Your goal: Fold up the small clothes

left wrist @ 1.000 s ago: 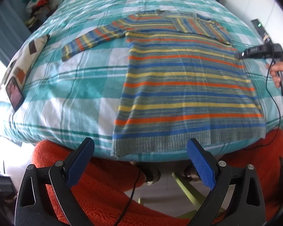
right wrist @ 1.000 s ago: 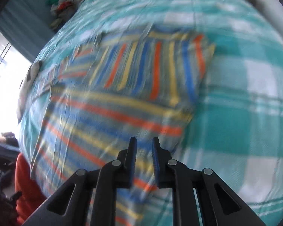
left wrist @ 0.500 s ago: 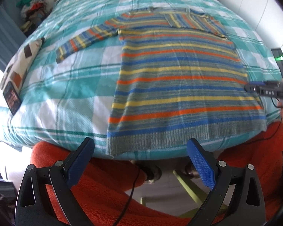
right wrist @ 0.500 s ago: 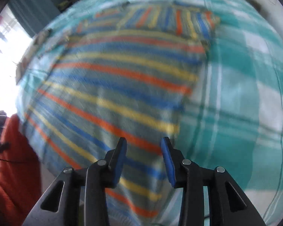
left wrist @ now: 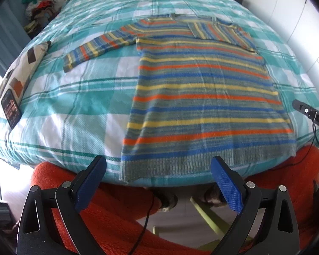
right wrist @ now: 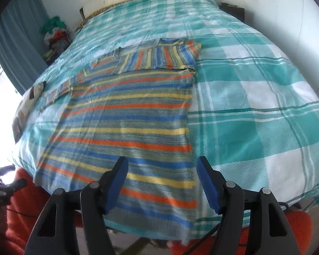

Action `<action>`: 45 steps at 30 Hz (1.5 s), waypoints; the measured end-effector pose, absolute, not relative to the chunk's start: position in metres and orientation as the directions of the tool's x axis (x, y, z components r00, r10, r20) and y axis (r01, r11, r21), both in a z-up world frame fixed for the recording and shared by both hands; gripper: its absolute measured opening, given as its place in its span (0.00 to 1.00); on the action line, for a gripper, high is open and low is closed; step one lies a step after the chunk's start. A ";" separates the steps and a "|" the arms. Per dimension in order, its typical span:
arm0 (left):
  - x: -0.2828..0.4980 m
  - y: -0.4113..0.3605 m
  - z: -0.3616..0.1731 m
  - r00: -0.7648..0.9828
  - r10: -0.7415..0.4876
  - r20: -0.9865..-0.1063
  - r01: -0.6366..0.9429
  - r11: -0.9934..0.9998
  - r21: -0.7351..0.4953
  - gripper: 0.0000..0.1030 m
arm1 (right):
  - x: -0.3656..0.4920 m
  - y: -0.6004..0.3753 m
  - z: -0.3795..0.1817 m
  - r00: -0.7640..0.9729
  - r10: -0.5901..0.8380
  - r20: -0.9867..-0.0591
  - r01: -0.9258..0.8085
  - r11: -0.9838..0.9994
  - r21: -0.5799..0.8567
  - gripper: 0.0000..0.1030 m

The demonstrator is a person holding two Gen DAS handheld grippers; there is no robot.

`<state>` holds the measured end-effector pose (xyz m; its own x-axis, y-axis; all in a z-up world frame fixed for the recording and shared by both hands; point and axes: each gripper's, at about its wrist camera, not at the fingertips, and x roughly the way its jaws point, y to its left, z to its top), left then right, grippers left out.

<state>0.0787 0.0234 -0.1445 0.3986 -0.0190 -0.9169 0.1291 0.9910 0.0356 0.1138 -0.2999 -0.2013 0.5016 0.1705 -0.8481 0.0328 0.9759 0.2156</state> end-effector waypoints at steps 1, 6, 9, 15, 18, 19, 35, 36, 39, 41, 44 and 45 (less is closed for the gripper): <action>0.080 0.027 -0.143 0.404 -0.020 -0.915 0.130 0.991 0.036 0.96 | 0.115 -0.294 -0.200 0.507 0.173 -0.844 0.029 0.976 0.217 0.64; 0.124 0.079 -0.154 0.450 -0.090 -0.889 0.085 0.995 -0.057 0.99 | 0.117 -0.279 -0.198 0.521 0.167 -0.837 0.009 0.980 0.201 0.65; 0.178 0.126 -0.181 0.516 -0.037 -0.856 -0.067 0.994 -0.084 0.99 | 0.112 -0.276 -0.199 0.530 0.163 -0.832 0.010 0.980 0.198 0.65; 0.271 0.161 -0.258 0.483 0.120 -0.867 -0.139 0.989 0.059 1.00 | 0.105 -0.275 -0.195 0.546 0.153 -0.823 0.025 0.980 0.199 0.65; 0.268 0.166 -0.267 0.569 0.091 -0.818 -0.113 0.993 0.033 1.00 | 0.102 -0.272 -0.193 0.544 0.151 -0.825 0.011 0.982 0.187 0.65; 0.264 0.163 -0.266 0.572 0.112 -0.813 -0.121 0.991 0.052 1.00 | 0.100 -0.272 -0.193 0.549 0.147 -0.823 0.008 0.983 0.181 0.65; 0.254 0.164 -0.270 0.619 0.122 -0.776 -0.143 0.989 0.041 1.00 | 0.104 -0.268 -0.199 0.551 0.188 -0.813 -0.014 0.976 0.216 0.65; 0.255 0.164 -0.270 0.619 0.121 -0.776 -0.143 0.989 0.040 1.00 | 0.103 -0.266 -0.198 0.554 0.190 -0.811 -0.021 0.977 0.214 0.65; 0.254 0.164 -0.270 0.618 0.123 -0.776 -0.144 0.989 0.042 1.00 | 0.101 -0.264 -0.198 0.553 0.196 -0.810 -0.021 0.975 0.221 0.65; 0.254 0.164 -0.270 0.618 0.123 -0.776 -0.144 0.989 0.042 1.00 | 0.098 -0.267 -0.200 0.548 0.189 -0.815 -0.004 0.975 0.224 0.65; 0.254 0.164 -0.270 0.618 0.123 -0.776 -0.144 0.989 0.042 1.00 | 0.096 -0.273 -0.203 0.543 0.178 -0.821 0.017 0.975 0.223 0.65; 0.254 0.164 -0.270 0.618 0.123 -0.776 -0.144 0.989 0.042 1.00 | 0.096 -0.274 -0.204 0.541 0.176 -0.822 0.020 0.975 0.222 0.65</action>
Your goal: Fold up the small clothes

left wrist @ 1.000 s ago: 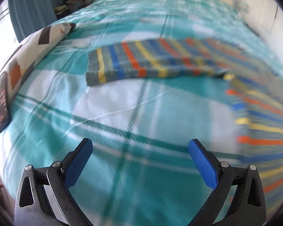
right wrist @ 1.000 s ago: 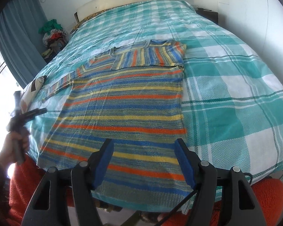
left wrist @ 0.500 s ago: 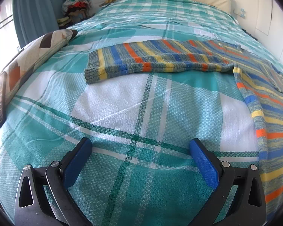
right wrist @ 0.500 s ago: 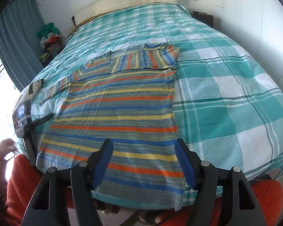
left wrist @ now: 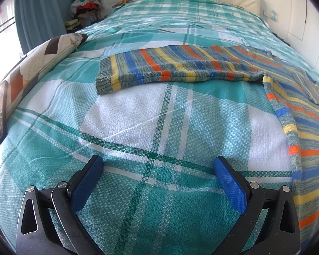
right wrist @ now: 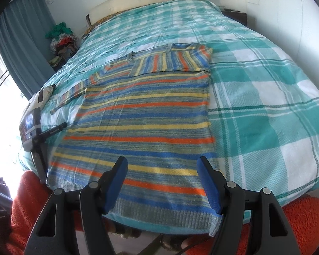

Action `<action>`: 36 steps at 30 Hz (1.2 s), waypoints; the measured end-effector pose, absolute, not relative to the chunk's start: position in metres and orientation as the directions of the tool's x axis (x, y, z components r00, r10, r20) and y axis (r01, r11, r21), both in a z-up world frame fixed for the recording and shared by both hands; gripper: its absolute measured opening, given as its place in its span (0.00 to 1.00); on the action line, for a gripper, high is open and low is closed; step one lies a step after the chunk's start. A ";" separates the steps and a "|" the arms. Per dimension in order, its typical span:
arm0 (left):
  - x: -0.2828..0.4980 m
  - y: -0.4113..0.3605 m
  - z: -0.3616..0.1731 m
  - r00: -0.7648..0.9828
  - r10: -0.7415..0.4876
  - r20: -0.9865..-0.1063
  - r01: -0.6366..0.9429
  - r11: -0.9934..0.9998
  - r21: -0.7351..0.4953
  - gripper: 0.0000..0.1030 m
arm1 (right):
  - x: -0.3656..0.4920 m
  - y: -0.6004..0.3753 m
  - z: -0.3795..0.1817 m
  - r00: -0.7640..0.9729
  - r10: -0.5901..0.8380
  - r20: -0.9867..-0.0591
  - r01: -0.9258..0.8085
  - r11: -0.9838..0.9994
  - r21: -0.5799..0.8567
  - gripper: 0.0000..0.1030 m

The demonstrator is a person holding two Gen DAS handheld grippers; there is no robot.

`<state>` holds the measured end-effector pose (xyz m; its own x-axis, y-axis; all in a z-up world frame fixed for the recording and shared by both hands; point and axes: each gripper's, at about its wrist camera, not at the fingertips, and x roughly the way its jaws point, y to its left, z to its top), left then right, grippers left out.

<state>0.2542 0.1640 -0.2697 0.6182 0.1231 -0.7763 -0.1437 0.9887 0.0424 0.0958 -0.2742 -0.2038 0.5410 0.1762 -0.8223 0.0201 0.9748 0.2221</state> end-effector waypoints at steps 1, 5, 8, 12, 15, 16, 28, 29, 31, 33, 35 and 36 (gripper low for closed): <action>0.254 0.164 -0.270 0.618 0.123 -0.776 -0.144 0.989 0.043 1.00 | 0.095 -0.275 -0.205 0.537 0.176 -0.825 0.021 0.975 0.222 0.65; 0.254 0.164 -0.270 0.618 0.123 -0.776 -0.144 0.989 0.042 1.00 | 0.094 -0.275 -0.208 0.533 0.183 -0.826 0.016 0.974 0.226 0.65; 0.254 0.164 -0.270 0.619 0.124 -0.776 -0.144 0.989 0.043 1.00 | 0.094 -0.275 -0.208 0.534 0.187 -0.824 0.015 0.973 0.231 0.65; 0.254 0.164 -0.270 0.618 0.124 -0.776 -0.144 0.989 0.043 1.00 | 0.097 -0.272 -0.209 0.532 0.192 -0.825 0.008 0.973 0.231 0.65; 0.254 0.164 -0.270 0.618 0.124 -0.776 -0.144 0.989 0.043 1.00 | 0.097 -0.270 -0.212 0.524 0.195 -0.829 0.000 0.973 0.229 0.65; 0.254 0.164 -0.270 0.618 0.124 -0.776 -0.144 0.989 0.043 1.00 | 0.097 -0.269 -0.212 0.520 0.195 -0.831 0.000 0.974 0.228 0.65; 0.254 0.164 -0.270 0.618 0.125 -0.776 -0.145 0.989 0.043 1.00 | 0.101 -0.251 -0.216 0.498 0.179 -0.848 -0.042 0.982 0.182 0.65; 0.254 0.164 -0.270 0.618 0.125 -0.776 -0.145 0.989 0.043 1.00 | 0.101 -0.250 -0.216 0.497 0.180 -0.849 -0.048 0.982 0.180 0.65; 0.254 0.164 -0.270 0.618 0.124 -0.776 -0.145 0.989 0.043 1.00 | 0.101 -0.251 -0.216 0.495 0.181 -0.850 -0.053 0.982 0.179 0.65; 0.254 0.164 -0.270 0.618 0.125 -0.776 -0.145 0.989 0.043 1.00 | 0.101 -0.252 -0.217 0.494 0.182 -0.850 -0.051 0.982 0.180 0.65; 0.253 0.165 -0.270 0.618 0.125 -0.776 -0.145 0.989 0.043 1.00 | 0.101 -0.253 -0.219 0.489 0.186 -0.852 -0.045 0.981 0.188 0.65; 0.254 0.164 -0.270 0.618 0.125 -0.776 -0.145 0.989 0.043 1.00 | 0.101 -0.253 -0.220 0.487 0.187 -0.853 -0.041 0.981 0.191 0.65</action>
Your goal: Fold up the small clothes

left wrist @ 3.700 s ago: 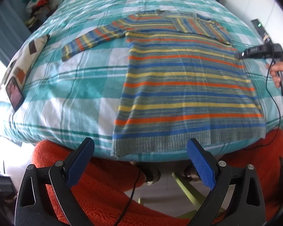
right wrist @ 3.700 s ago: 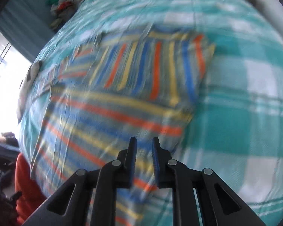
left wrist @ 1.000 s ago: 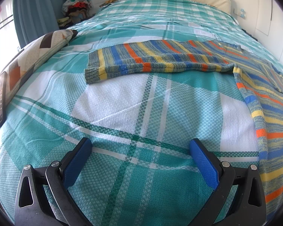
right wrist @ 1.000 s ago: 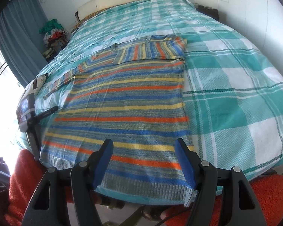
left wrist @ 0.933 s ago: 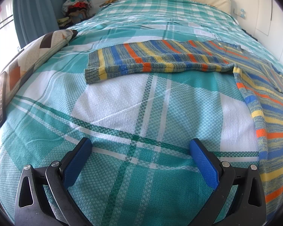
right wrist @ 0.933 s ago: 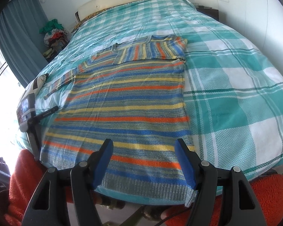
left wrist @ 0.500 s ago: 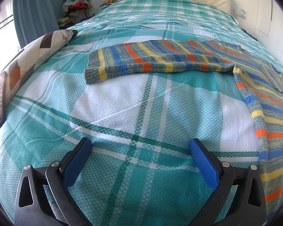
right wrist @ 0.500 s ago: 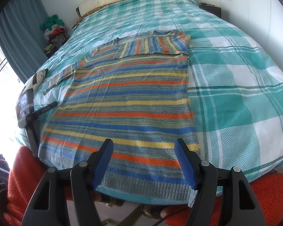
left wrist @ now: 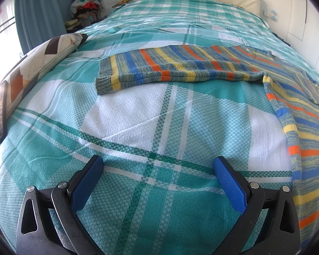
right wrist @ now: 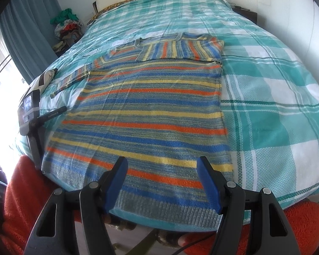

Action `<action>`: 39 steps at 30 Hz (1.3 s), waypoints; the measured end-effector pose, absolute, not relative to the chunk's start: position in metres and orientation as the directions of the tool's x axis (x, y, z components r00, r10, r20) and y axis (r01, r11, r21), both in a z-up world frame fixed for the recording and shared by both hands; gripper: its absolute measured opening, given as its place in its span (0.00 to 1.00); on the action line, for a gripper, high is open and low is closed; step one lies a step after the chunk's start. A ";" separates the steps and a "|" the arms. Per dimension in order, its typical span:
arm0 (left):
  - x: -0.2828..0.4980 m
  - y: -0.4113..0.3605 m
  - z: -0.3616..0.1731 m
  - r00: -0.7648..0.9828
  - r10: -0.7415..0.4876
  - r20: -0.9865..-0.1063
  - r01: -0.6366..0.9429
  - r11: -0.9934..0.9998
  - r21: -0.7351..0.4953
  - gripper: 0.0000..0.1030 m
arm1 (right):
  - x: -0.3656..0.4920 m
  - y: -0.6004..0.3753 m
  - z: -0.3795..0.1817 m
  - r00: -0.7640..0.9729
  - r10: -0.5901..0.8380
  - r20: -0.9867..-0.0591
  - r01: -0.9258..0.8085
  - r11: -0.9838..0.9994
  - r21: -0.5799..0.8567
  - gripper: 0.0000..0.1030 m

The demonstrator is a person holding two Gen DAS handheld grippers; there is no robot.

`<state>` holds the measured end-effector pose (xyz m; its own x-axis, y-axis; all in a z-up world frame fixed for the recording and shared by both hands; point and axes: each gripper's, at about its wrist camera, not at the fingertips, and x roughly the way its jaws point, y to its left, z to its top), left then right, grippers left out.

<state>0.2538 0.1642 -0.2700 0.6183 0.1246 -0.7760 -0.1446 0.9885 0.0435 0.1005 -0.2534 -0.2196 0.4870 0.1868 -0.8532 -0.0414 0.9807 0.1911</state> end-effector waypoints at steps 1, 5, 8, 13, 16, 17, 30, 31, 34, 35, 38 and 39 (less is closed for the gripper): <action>0.253 0.165 -0.270 0.618 0.125 -0.776 -0.145 0.989 0.043 1.00 | 0.101 -0.254 -0.220 0.486 0.188 -0.854 -0.040 0.980 0.193 0.65; 0.253 0.165 -0.270 0.618 0.125 -0.776 -0.145 0.988 0.044 1.00 | 0.100 -0.253 -0.218 0.495 0.186 -0.848 -0.041 0.981 0.191 0.65; 0.253 0.164 -0.270 0.618 0.125 -0.776 -0.145 0.988 0.044 1.00 | 0.100 -0.254 -0.218 0.494 0.187 -0.849 -0.040 0.980 0.192 0.65; 0.253 0.164 -0.270 0.618 0.125 -0.776 -0.145 0.988 0.044 1.00 | 0.100 -0.253 -0.217 0.494 0.191 -0.849 -0.040 0.980 0.197 0.65; 0.253 0.165 -0.270 0.618 0.125 -0.776 -0.145 0.988 0.044 1.00 | 0.099 -0.255 -0.215 0.504 0.188 -0.843 -0.036 0.980 0.197 0.65; 0.254 0.164 -0.270 0.618 0.125 -0.776 -0.145 0.988 0.044 1.00 | 0.098 -0.256 -0.215 0.508 0.184 -0.842 -0.030 0.980 0.196 0.65; 0.254 0.164 -0.270 0.618 0.125 -0.776 -0.145 0.988 0.044 1.00 | 0.103 -0.255 -0.219 0.498 0.192 -0.846 -0.026 0.978 0.206 0.65; 0.254 0.164 -0.270 0.618 0.125 -0.776 -0.145 0.988 0.044 1.00 | 0.101 -0.253 -0.218 0.502 0.192 -0.843 -0.034 0.979 0.203 0.65; 0.254 0.164 -0.270 0.618 0.125 -0.776 -0.145 0.988 0.044 1.00 | 0.099 -0.253 -0.219 0.498 0.197 -0.845 -0.037 0.978 0.207 0.65; 0.254 0.164 -0.270 0.618 0.125 -0.776 -0.145 0.988 0.044 1.00 | 0.099 -0.254 -0.220 0.494 0.199 -0.846 -0.032 0.977 0.211 0.65; 0.253 0.165 -0.270 0.618 0.125 -0.776 -0.145 0.988 0.044 1.00 | 0.099 -0.256 -0.220 0.495 0.200 -0.846 -0.026 0.976 0.215 0.65; 0.254 0.164 -0.270 0.618 0.125 -0.776 -0.145 0.988 0.044 1.00 | 0.099 -0.256 -0.220 0.497 0.201 -0.844 -0.026 0.976 0.216 0.65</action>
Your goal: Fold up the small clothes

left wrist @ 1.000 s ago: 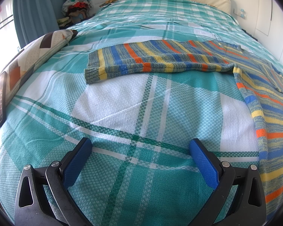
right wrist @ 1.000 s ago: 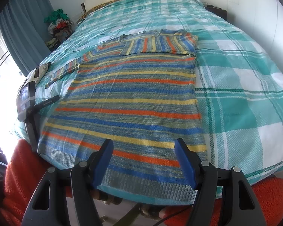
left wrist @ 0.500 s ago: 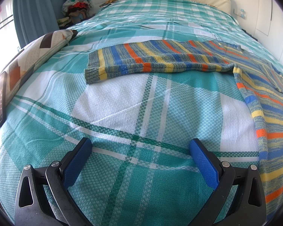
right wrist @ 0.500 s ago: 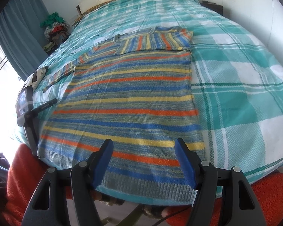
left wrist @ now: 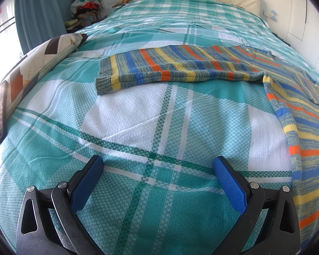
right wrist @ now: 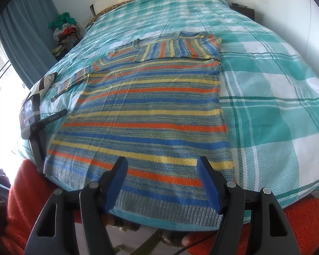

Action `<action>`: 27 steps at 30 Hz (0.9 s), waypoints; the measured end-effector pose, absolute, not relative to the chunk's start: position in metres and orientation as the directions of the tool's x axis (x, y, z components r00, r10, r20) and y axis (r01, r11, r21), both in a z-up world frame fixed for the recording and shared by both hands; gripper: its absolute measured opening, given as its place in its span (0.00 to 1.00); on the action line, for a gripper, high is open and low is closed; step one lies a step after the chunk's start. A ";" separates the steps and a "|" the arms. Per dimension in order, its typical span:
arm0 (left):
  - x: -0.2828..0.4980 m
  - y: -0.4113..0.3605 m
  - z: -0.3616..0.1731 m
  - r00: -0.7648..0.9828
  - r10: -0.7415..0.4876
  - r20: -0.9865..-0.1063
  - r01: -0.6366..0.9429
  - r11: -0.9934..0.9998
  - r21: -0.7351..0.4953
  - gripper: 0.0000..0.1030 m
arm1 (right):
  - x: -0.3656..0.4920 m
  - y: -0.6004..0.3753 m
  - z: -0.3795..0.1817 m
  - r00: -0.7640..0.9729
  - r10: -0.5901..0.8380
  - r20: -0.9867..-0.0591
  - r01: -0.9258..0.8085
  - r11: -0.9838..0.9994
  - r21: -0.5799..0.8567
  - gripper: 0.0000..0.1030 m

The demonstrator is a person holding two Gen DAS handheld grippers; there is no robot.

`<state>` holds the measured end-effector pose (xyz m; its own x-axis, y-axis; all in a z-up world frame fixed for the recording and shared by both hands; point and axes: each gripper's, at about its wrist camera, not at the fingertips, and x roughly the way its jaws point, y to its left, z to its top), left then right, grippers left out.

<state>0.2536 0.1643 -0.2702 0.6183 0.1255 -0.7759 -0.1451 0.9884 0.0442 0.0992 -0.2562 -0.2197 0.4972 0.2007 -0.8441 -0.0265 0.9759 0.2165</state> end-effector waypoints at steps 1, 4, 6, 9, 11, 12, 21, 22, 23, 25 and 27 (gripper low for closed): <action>0.253 0.165 -0.270 0.618 0.126 -0.776 -0.145 0.988 0.044 1.00 | 0.099 -0.256 -0.219 0.499 0.201 -0.843 -0.028 0.976 0.216 0.65; 0.253 0.165 -0.270 0.618 0.126 -0.776 -0.145 0.988 0.044 1.00 | 0.099 -0.256 -0.218 0.506 0.202 -0.839 -0.031 0.976 0.216 0.65; 0.253 0.164 -0.270 0.618 0.126 -0.776 -0.145 0.988 0.044 1.00 | 0.099 -0.256 -0.218 0.508 0.204 -0.837 -0.032 0.975 0.218 0.65; 0.254 0.164 -0.270 0.618 0.126 -0.776 -0.145 0.988 0.044 1.00 | 0.099 -0.257 -0.218 0.508 0.203 -0.837 -0.029 0.975 0.219 0.65; 0.254 0.164 -0.270 0.618 0.125 -0.776 -0.145 0.988 0.044 1.00 | 0.098 -0.258 -0.218 0.511 0.201 -0.835 -0.024 0.975 0.220 0.65; 0.254 0.164 -0.270 0.618 0.126 -0.776 -0.145 0.988 0.044 1.00 | 0.098 -0.259 -0.218 0.513 0.199 -0.835 -0.021 0.975 0.220 0.65; 0.254 0.164 -0.270 0.618 0.126 -0.776 -0.145 0.988 0.045 1.00 | 0.099 -0.254 -0.220 0.502 0.200 -0.841 -0.039 0.977 0.209 0.65; 0.254 0.164 -0.270 0.618 0.126 -0.776 -0.145 0.988 0.045 1.00 | 0.099 -0.253 -0.220 0.502 0.199 -0.842 -0.045 0.978 0.204 0.65; 0.254 0.164 -0.270 0.618 0.126 -0.776 -0.145 0.988 0.045 1.00 | 0.099 -0.251 -0.221 0.501 0.199 -0.843 -0.051 0.978 0.201 0.65; 0.254 0.164 -0.270 0.618 0.126 -0.776 -0.145 0.988 0.045 1.00 | 0.099 -0.249 -0.221 0.497 0.201 -0.844 -0.057 0.978 0.200 0.65; 0.254 0.164 -0.270 0.618 0.126 -0.776 -0.145 0.988 0.045 1.00 | 0.099 -0.248 -0.222 0.497 0.200 -0.844 -0.056 0.978 0.199 0.65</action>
